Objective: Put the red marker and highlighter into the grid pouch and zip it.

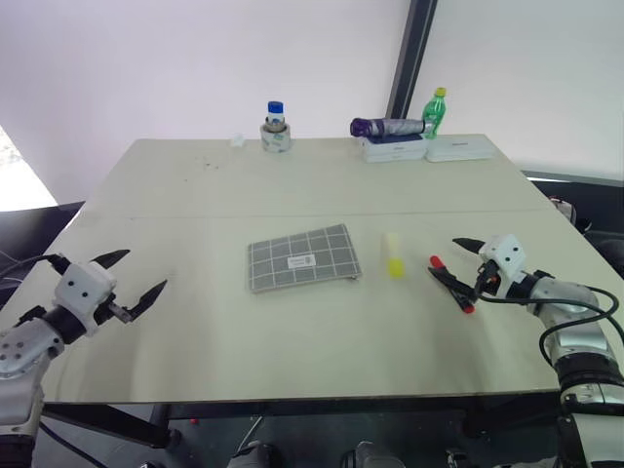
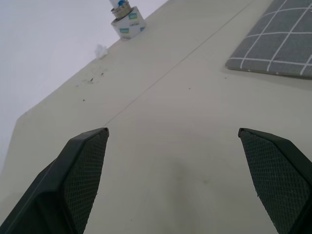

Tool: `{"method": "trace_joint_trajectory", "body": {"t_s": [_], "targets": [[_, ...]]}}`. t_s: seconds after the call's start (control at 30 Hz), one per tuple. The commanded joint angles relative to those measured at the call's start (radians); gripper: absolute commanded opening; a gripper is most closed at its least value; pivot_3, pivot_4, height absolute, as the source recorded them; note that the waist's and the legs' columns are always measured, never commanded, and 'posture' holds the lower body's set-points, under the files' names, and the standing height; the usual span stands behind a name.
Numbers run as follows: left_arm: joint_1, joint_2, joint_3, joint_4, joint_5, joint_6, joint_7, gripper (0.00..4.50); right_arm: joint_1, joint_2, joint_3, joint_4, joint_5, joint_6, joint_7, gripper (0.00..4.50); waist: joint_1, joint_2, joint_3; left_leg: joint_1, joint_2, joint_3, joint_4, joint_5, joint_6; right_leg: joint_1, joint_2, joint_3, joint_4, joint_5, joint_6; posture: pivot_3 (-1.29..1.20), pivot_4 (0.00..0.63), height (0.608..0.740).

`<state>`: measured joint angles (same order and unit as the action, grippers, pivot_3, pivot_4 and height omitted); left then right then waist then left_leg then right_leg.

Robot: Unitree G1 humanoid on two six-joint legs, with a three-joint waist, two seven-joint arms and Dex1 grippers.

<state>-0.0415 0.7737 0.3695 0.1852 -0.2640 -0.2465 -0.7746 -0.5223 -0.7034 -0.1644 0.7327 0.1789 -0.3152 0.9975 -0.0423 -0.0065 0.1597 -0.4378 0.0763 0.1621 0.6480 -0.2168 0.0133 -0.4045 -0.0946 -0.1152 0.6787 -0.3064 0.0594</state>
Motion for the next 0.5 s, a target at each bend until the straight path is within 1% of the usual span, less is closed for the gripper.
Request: {"method": "trace_joint_trajectory", "body": {"t_s": [0.03, 0.33, 0.5], "targets": [[0.005, 0.009, 0.021, -0.006, -0.008, -0.025, -0.01, 4.5, -0.007, -0.023, -0.016, -0.002, 0.01, -0.027, 0.005, 4.44, 0.0, 0.0, 0.0, 0.0, 0.0, 0.0, 0.0, 0.0, 0.0, 0.0, 0.0, 0.0, 0.0, 0.0, 0.0, 0.0, 0.15, 0.74], [-0.02, 0.01, 0.01, 0.03, 0.041, -0.075, 0.016, 4.5, -0.042, -0.015, -0.002, 0.04, -0.003, -0.036, 0.001, 4.44, 0.0, 0.0, 0.0, 0.0, 0.0, 0.0, 0.0, 0.0, 0.0, 0.0, 0.0, 0.0, 0.0, 0.0, 0.0, 0.0, 0.15, 0.74], [-0.012, 0.011, 0.007, 0.065, 0.073, -0.135, 0.031, 4.5, -0.037, 0.004, 0.001, -0.002, 0.015, -0.011, 0.011, 4.44, -0.001, 0.0, 0.0, 0.0, 0.0, 0.0, 0.0, 0.0, 0.0, -0.001, 0.0, 0.0, 0.0, 0.0, 0.0, 0.0, 0.15, 0.74]]}}
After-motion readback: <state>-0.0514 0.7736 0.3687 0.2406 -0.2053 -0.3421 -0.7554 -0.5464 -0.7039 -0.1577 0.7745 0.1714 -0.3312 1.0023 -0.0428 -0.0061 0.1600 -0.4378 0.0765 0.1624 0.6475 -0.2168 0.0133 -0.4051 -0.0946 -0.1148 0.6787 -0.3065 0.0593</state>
